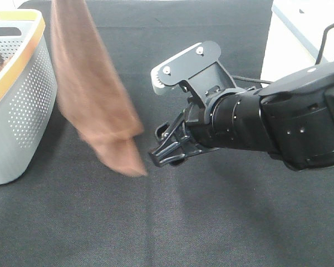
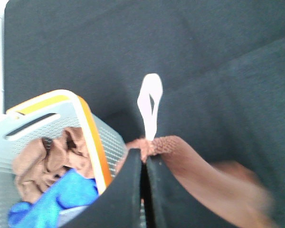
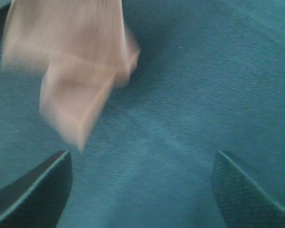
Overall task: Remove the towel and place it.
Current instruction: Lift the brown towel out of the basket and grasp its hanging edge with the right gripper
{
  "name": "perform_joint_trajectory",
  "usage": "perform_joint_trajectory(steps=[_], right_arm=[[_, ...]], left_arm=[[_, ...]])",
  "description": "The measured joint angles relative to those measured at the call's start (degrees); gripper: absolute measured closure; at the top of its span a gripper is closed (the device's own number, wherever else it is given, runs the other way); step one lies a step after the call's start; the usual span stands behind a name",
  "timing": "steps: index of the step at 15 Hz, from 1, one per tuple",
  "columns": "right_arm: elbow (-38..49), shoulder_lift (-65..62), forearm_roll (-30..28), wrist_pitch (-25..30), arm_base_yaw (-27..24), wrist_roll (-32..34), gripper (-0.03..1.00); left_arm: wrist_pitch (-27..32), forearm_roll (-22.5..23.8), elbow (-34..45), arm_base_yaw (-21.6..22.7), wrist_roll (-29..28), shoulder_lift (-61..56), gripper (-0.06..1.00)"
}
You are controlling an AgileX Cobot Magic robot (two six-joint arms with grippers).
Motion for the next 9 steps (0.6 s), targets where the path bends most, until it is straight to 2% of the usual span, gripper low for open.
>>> perform_joint_trajectory(steps=[1, 2, 4, 5, 6, 9], right_arm=[[0.0, -0.1, 0.0, 2.2, 0.0, 0.3, 0.2], [0.0, -0.5, 0.0, 7.9, 0.0, 0.3, 0.23], [0.0, -0.6, -0.3, 15.7, 0.0, 0.4, 0.3], [0.0, -0.6, -1.0, 18.1, 0.0, 0.4, 0.34], [0.0, -0.6, -1.0, 18.1, 0.0, 0.4, 0.34], [-2.3, -0.6, -2.0, 21.9, 0.0, 0.4, 0.44]], left_arm=[[0.1, -0.9, 0.0, 0.0, -0.1, 0.0, 0.94], [0.2, -1.8, 0.0, 0.0, -0.1, 0.0, 0.94], [0.3, -4.4, 0.0, 0.0, -0.2, 0.0, 0.94], [0.3, -6.5, 0.0, 0.0, -0.2, 0.0, 0.94], [0.3, -6.5, 0.0, 0.0, -0.2, 0.0, 0.94], [-0.3, -14.1, 0.0, 0.0, -0.3, 0.0, 0.94]])
